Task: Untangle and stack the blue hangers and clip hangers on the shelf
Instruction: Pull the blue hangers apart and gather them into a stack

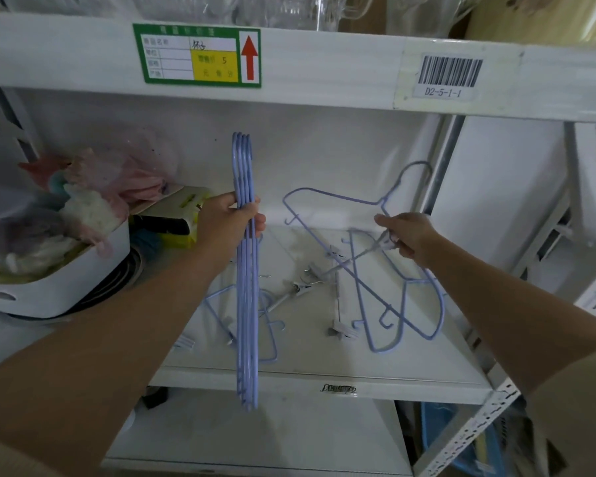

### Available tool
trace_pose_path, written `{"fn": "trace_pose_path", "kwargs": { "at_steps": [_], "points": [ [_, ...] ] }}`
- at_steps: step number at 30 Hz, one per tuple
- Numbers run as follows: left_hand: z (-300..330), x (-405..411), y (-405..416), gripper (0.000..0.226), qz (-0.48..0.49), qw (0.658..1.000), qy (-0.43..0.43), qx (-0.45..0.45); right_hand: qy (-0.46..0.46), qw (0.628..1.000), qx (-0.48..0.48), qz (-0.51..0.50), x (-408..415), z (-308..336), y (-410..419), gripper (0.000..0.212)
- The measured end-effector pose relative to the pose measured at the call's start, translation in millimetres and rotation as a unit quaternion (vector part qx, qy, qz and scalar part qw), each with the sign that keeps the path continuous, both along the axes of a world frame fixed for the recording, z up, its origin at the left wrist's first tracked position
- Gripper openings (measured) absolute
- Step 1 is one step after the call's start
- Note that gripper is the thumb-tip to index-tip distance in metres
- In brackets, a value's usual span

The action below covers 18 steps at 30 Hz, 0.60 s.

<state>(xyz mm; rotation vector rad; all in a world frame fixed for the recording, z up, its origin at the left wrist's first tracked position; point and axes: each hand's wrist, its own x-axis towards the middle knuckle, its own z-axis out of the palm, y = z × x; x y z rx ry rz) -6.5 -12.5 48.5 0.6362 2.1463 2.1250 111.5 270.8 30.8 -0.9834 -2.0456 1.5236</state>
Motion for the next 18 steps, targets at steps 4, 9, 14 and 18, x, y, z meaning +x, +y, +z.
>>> {"fn": "trace_pose_path", "kwargs": {
  "at_steps": [4, 9, 14, 18],
  "points": [
    [-4.5, 9.1, 7.3, 0.008, -0.001, 1.0, -0.019, 0.009, -0.037, 0.994, 0.077, -0.068, 11.5, -31.2, 6.8, 0.023],
    [-9.0, 21.3, 17.3, 0.01, -0.004, 1.0, -0.011, 0.003, -0.109, 0.979, 0.154, -0.076, 25.8, -44.1, 1.0, 0.024],
    [-9.6, 26.0, 25.6, 0.012, -0.02, 1.0, 0.001, -0.012, -0.086, 0.994, 0.066, 0.004, 27.1, -35.9, -3.6, 0.028],
    [-8.4, 28.2, 29.8, 0.012, -0.017, 1.0, 0.008, -0.02, -0.074, 0.994, 0.078, 0.018, 24.9, -27.8, -8.9, 0.036]
  ]
}}
